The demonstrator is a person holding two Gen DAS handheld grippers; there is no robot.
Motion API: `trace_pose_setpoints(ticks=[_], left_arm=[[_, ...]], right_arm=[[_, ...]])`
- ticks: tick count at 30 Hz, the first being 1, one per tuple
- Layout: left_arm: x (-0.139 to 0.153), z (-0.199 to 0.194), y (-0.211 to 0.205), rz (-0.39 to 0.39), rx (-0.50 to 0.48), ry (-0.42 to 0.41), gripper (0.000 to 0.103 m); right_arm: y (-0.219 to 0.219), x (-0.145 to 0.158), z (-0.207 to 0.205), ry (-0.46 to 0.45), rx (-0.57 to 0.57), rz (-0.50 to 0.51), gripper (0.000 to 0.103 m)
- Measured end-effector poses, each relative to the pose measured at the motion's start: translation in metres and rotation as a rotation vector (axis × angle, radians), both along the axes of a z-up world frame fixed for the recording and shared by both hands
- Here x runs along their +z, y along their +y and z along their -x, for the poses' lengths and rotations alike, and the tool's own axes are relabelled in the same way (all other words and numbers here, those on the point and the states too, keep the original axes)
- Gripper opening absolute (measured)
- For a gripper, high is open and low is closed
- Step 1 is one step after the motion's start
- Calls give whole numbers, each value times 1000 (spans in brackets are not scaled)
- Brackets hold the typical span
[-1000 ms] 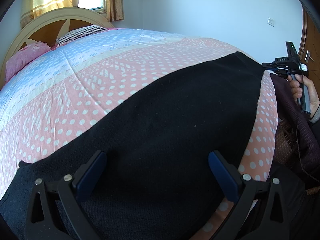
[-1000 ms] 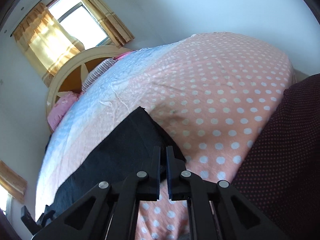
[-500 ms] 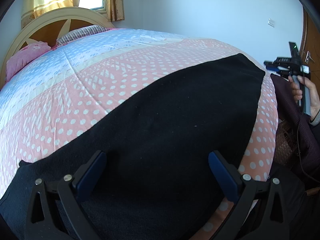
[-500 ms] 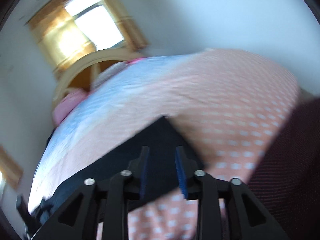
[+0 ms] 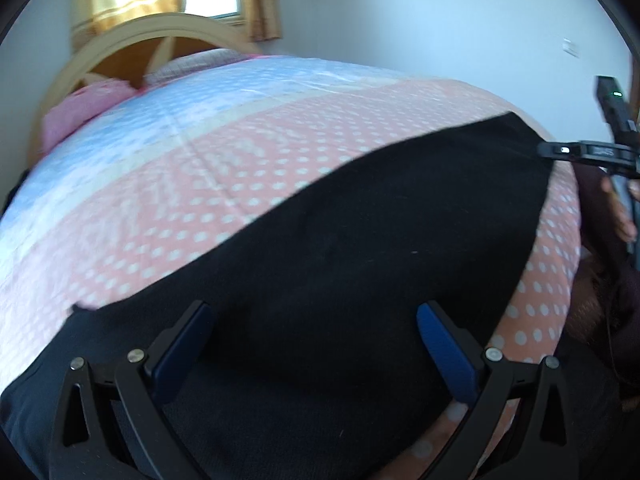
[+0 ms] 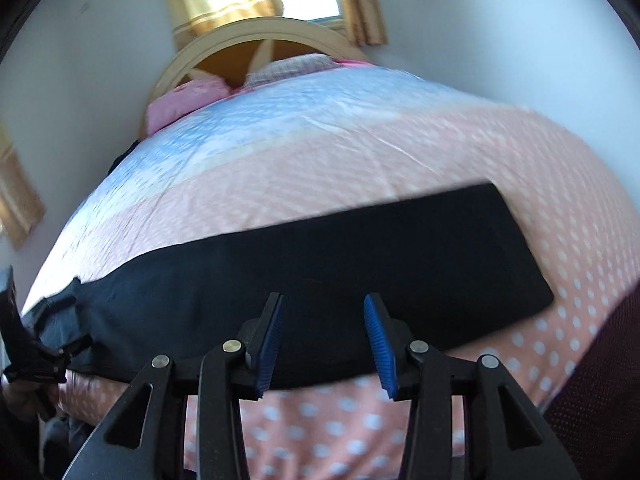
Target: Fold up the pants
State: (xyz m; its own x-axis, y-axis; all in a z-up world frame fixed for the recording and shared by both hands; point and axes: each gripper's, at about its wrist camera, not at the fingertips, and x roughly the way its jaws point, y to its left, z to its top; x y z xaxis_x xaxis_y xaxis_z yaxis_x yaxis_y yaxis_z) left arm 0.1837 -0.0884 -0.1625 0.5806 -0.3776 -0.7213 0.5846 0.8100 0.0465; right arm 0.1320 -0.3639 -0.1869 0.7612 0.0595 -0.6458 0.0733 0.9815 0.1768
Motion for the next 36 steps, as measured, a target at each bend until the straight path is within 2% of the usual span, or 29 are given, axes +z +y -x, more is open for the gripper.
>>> trace_pose_setpoints(ticks=[5,9,13,16,19,22,26,32,33,34,35,36], left_arm=[[11,14,27,-91,107,-128,103],[17,13,64,-31,197,-102,103],[3,6,94,-56,287,-56,103],[-7,0,115,-41,353,-8,103],[-15,-4,137,25,415,35,103],[-16,0,146,56,438,35,103],[-21,7,152,67,429,11,103],[-23,7,157,83,412,-10,103],[-23,6,157,85,410,-12,103],[-23,6,157,85,409,-14,103],[-23,10,159,87,408,-17,103],[-23,9,159,89,407,-19,103]], right_arm=[[57,18,-32,-5,139,-37,43],[117,32,-73,-19,255,-38,43],[183,36,-115,-1,377,-77,43],[235,28,-146,61,475,-174,43],[282,11,-172,151,557,-255,43],[320,-8,-188,249,608,-313,43],[345,-34,-204,354,598,-363,43],[353,-62,-218,485,603,-470,43],[355,-62,-220,494,605,-482,41],[358,-63,-220,506,611,-496,19],[361,-62,-219,515,625,-512,3],[365,-58,-216,508,638,-513,3]])
